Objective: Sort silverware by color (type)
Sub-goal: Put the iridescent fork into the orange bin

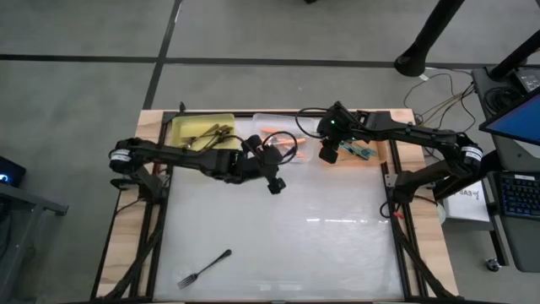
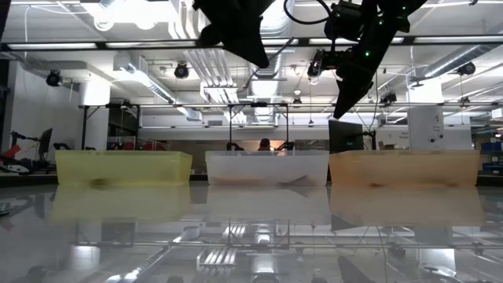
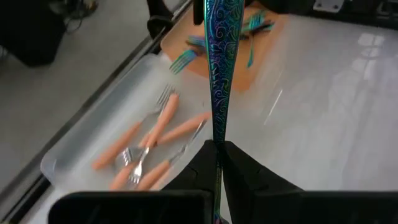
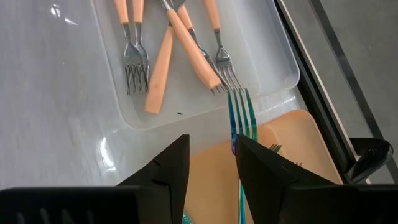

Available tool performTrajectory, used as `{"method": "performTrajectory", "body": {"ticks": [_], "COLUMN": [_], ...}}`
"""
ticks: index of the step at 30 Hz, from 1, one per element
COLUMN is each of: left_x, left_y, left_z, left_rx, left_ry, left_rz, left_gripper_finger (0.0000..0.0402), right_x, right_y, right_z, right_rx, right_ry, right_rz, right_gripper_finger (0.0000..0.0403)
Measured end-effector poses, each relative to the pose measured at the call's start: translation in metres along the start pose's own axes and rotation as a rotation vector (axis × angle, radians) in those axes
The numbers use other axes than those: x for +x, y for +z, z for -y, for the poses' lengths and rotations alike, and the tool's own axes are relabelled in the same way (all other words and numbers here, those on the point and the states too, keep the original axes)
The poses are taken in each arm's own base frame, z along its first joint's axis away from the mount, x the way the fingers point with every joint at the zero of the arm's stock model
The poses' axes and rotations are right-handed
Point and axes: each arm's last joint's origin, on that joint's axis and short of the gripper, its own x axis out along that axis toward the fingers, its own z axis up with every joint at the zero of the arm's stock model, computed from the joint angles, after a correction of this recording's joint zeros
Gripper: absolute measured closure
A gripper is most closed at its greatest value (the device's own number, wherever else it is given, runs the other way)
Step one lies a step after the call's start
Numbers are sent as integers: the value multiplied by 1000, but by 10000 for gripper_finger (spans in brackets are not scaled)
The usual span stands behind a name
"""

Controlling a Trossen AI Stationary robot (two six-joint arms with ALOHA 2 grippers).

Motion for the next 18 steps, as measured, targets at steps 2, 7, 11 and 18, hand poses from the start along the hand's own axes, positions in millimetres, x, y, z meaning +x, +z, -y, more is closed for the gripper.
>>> {"method": "performTrajectory", "body": {"ticks": [2, 7, 11, 18], "left_x": [6, 25, 42, 59], "left_y": [-2, -12, -24, -40], "left_z": [-1, -6, -14, -25], "left_rx": [12, 6, -31, -134], "left_ry": [-2, -33, -56, -44], "left_rz": [24, 79, 111, 242], "left_gripper_finger": [402, 402, 402, 401], "right_x": [0, 0, -1, -4], "right_y": [0, 4, 10, 29], "right_z": [0, 0, 1, 5], "right_rx": [0, 116, 283, 384], "right_ry": [0, -2, 0, 7], "right_rz": [0, 38, 106, 306], "right_gripper_finger": [282, 282, 282, 282]}}
